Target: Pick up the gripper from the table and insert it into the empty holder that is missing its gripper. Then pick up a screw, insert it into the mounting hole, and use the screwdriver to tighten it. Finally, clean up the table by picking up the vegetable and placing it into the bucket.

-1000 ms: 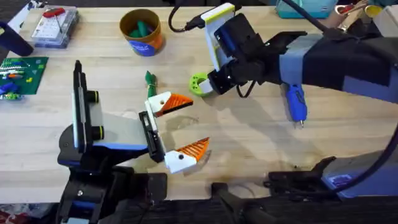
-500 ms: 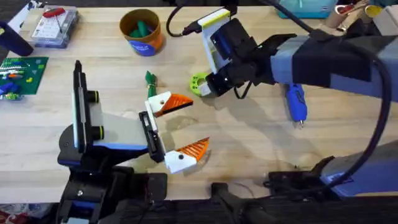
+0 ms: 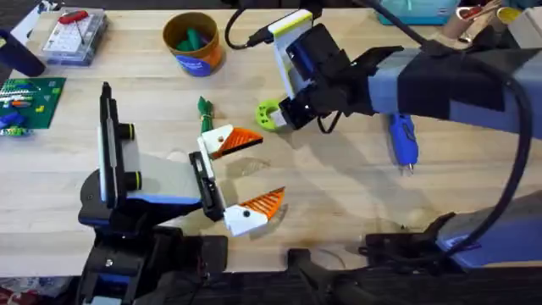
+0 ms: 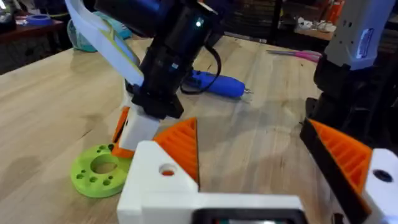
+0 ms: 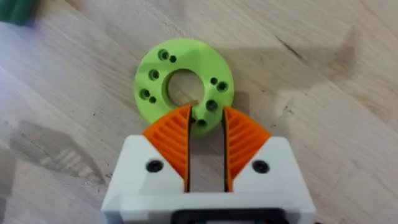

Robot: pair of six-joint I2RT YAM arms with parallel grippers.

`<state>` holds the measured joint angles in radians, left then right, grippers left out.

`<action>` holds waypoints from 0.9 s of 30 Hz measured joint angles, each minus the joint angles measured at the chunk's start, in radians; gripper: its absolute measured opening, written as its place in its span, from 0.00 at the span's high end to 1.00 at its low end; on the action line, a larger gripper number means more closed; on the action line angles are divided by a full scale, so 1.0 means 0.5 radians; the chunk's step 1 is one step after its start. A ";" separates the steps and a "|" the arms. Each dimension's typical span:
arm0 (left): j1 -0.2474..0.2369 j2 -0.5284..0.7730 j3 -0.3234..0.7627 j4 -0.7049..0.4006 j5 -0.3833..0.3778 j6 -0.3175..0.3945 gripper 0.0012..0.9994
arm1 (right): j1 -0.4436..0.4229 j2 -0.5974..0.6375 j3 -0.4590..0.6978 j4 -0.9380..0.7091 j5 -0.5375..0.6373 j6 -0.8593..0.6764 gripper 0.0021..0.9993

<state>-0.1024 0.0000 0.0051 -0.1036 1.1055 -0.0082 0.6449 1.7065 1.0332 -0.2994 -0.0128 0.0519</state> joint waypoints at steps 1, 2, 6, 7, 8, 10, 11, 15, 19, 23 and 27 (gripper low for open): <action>0.000 0.000 0.000 0.000 0.000 0.000 0.01 | 0.000 0.000 0.000 0.004 0.000 0.000 0.73; 0.000 0.000 0.000 0.000 0.000 0.000 0.01 | 0.000 0.000 0.000 0.007 0.000 0.000 0.73; 0.000 0.000 0.000 0.000 0.000 0.000 0.01 | 0.000 0.000 0.000 0.015 0.000 -0.001 0.69; 0.000 0.000 0.000 0.000 0.000 0.000 0.01 | 0.000 0.000 0.000 0.019 0.000 -0.001 0.68; 0.000 0.000 0.000 0.000 0.000 0.000 0.01 | 0.000 0.000 0.000 0.025 0.000 0.000 0.68; 0.000 0.000 0.000 0.000 0.000 0.000 0.01 | 0.000 0.000 0.000 0.033 0.000 0.000 0.68; 0.000 0.000 0.000 0.000 0.000 0.000 0.01 | 0.000 0.000 0.000 0.034 0.000 0.000 0.68; 0.000 0.000 0.000 0.000 -0.002 0.000 0.01 | 0.000 0.000 0.000 0.036 0.000 0.000 0.68; 0.000 0.000 0.000 0.000 -0.003 0.000 0.01 | 0.000 0.000 0.000 0.037 0.000 0.000 0.68; 0.000 0.000 0.000 0.000 -0.003 0.000 0.01 | 0.000 0.000 0.001 0.065 0.000 0.000 0.69; 0.000 0.000 0.000 0.000 -0.003 0.000 0.01 | 0.000 0.000 0.001 0.092 0.000 0.000 0.69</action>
<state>-0.1024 0.0000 0.0051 -0.1036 1.1042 -0.0084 0.6449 1.7067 1.0336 -0.2535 -0.0128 0.0517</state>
